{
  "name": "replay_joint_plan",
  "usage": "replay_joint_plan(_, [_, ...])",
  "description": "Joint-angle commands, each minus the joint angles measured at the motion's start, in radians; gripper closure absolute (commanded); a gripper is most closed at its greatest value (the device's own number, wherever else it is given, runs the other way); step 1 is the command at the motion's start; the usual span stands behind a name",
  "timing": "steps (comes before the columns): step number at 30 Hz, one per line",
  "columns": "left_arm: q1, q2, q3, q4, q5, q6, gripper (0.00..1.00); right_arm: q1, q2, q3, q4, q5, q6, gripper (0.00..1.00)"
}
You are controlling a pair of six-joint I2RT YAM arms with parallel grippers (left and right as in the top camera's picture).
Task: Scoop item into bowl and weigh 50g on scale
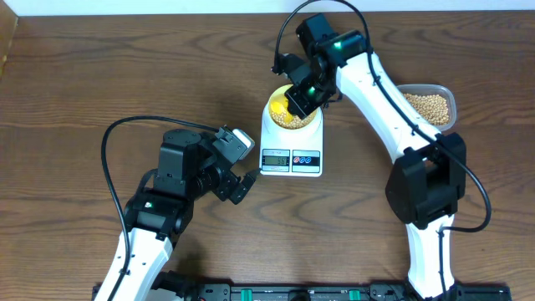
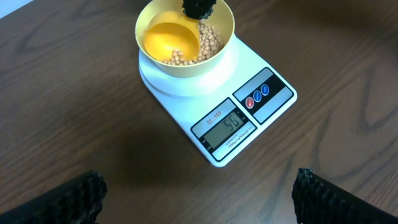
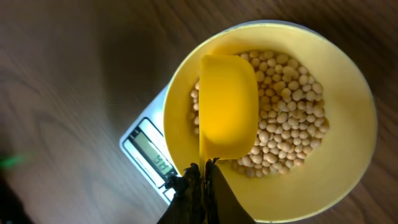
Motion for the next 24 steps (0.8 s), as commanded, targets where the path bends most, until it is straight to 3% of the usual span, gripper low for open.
replay_joint_plan(1, [0.004, -0.005, 0.011, 0.0, 0.012, 0.003, 0.02, -0.045, 0.013, 0.009, 0.0, -0.119, -0.011, 0.99])
replay_joint_plan(8, [0.004, -0.005, 0.011, 0.001, 0.012, 0.003, 0.02, -0.107, 0.009, 0.015, -0.001, -0.215, 0.0, 0.99])
replay_joint_plan(24, [0.004, -0.005, 0.011, 0.001, 0.012, 0.003, 0.02, -0.145, -0.084, 0.02, -0.005, -0.217, -0.001, 0.99])
